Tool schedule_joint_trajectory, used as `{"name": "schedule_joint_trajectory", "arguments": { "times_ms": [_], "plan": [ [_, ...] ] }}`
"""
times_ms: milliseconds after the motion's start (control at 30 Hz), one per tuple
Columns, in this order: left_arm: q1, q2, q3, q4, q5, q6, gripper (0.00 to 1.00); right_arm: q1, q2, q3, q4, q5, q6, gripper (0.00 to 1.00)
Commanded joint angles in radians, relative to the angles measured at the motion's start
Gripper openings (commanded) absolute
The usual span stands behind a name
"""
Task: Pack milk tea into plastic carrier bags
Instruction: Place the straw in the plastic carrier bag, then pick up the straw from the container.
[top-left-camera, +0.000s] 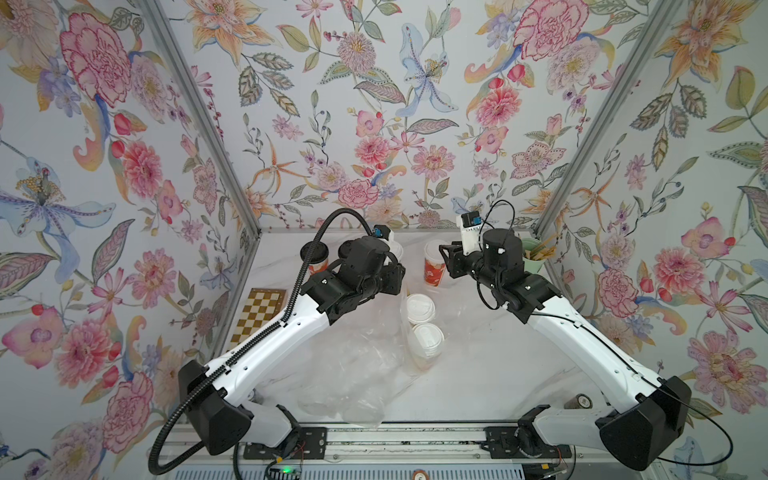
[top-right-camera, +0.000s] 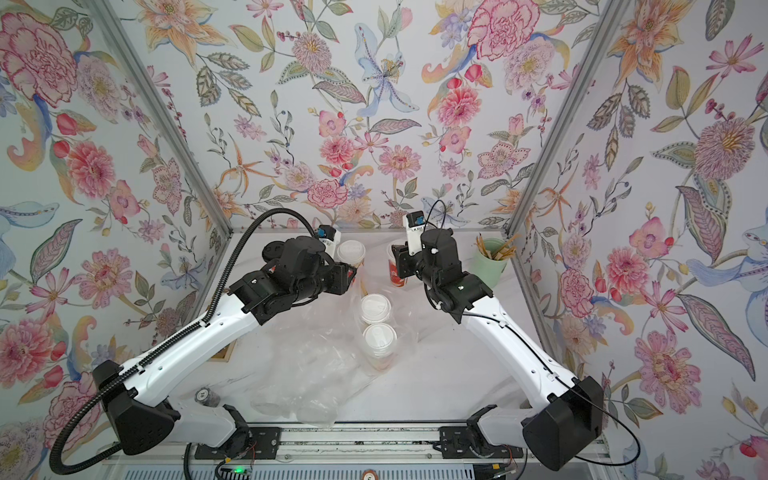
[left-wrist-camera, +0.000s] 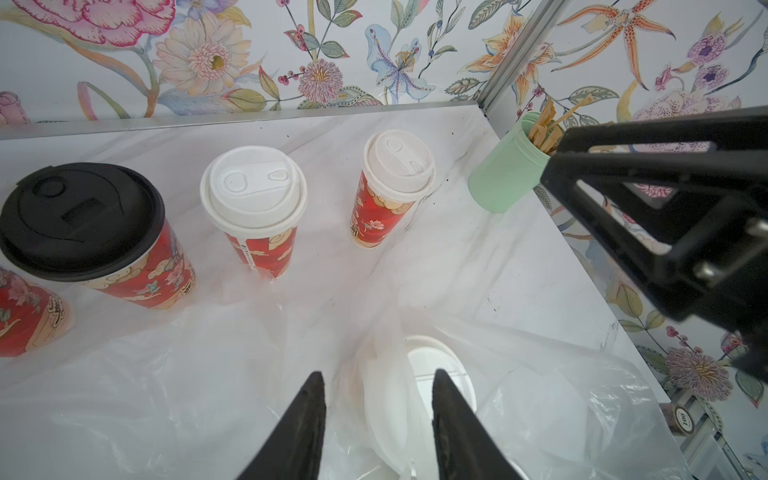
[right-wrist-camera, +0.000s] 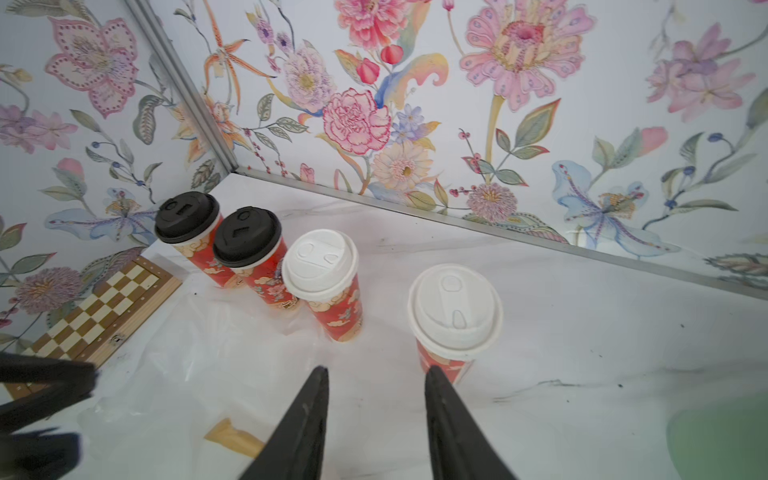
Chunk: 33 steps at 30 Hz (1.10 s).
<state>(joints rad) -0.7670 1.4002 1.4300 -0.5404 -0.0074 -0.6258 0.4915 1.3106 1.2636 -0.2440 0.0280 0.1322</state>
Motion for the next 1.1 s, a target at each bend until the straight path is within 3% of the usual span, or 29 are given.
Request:
{"name": "schedule_joint_trajectory", "arguments": {
  "times_ms": [0, 233, 433, 733, 1067],
  "plan": [
    [-0.020, -0.053, -0.042, -0.037, -0.017, -0.009, 0.45, -0.105, 0.005, 0.060, -0.132, -0.041, 0.009, 0.39],
    [-0.041, -0.112, -0.118, -0.002, -0.013, -0.041, 0.46, -0.352, 0.048, 0.112, -0.220, -0.112, 0.009, 0.37],
    [-0.043, -0.127, -0.154, 0.028, 0.000, -0.046, 0.46, -0.495, 0.071, 0.082, -0.217, -0.045, 0.014, 0.31],
    [-0.043, -0.123, -0.181, 0.070, 0.036, -0.025, 0.46, -0.591, 0.197, 0.121, -0.201, -0.051, 0.001, 0.30],
    [-0.043, -0.116, -0.174, 0.078, 0.052, -0.007, 0.46, -0.609, 0.320, 0.186, -0.196, -0.048, -0.014, 0.32]
  ]
}}
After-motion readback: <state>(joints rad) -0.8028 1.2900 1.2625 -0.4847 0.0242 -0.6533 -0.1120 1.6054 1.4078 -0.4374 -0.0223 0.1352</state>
